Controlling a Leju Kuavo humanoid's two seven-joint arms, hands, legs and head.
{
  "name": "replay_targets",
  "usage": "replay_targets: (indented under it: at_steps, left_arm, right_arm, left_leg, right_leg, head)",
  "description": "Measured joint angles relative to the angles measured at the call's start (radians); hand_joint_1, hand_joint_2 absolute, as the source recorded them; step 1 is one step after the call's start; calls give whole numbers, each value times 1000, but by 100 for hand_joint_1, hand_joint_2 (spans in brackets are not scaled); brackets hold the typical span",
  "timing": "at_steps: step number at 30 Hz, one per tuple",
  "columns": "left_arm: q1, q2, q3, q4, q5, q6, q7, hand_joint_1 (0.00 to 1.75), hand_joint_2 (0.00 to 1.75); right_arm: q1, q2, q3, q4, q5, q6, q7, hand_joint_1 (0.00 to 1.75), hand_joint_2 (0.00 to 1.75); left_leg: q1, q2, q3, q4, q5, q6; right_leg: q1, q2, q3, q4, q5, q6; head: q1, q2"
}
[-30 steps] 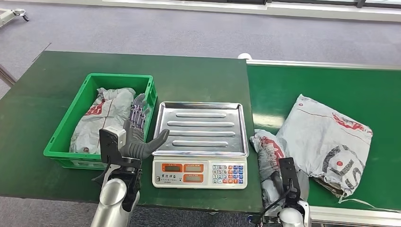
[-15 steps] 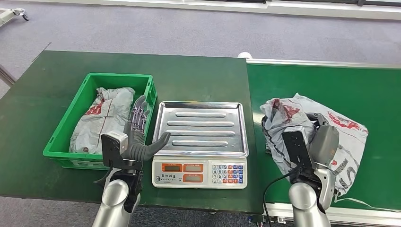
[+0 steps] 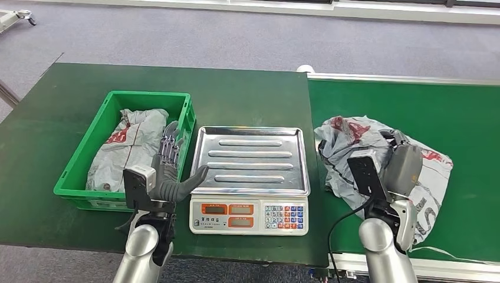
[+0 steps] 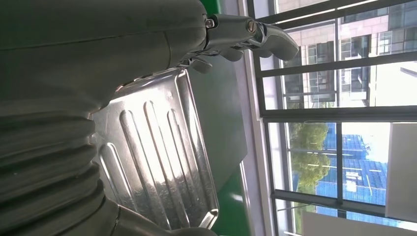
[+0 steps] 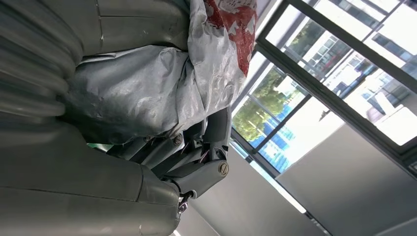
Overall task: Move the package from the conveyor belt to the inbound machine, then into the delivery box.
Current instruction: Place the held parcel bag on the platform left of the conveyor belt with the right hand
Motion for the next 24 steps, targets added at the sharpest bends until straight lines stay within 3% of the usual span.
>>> replay_targets:
  at_steps: [15,24]
  left_arm:
    - [-22,1,0,33,1,12,-6,0,175]
    - [-72,-9,0,70,2,0,-7,0,175]
  right_arm:
    - [-125,-2,154,58,19,31,7,175,175]
    - [-210,49,360,171,-3,68,34,175,175]
  left_leg:
    - [0,-1,-1,0,1,-1]
    - [1,-1,-1,0,2,-3]
  right_leg:
    - [0,0,-2,2,0,-1]
    - [1,0,-3,3,1,-1]
  head:
    - [0,0]
    - [0,0]
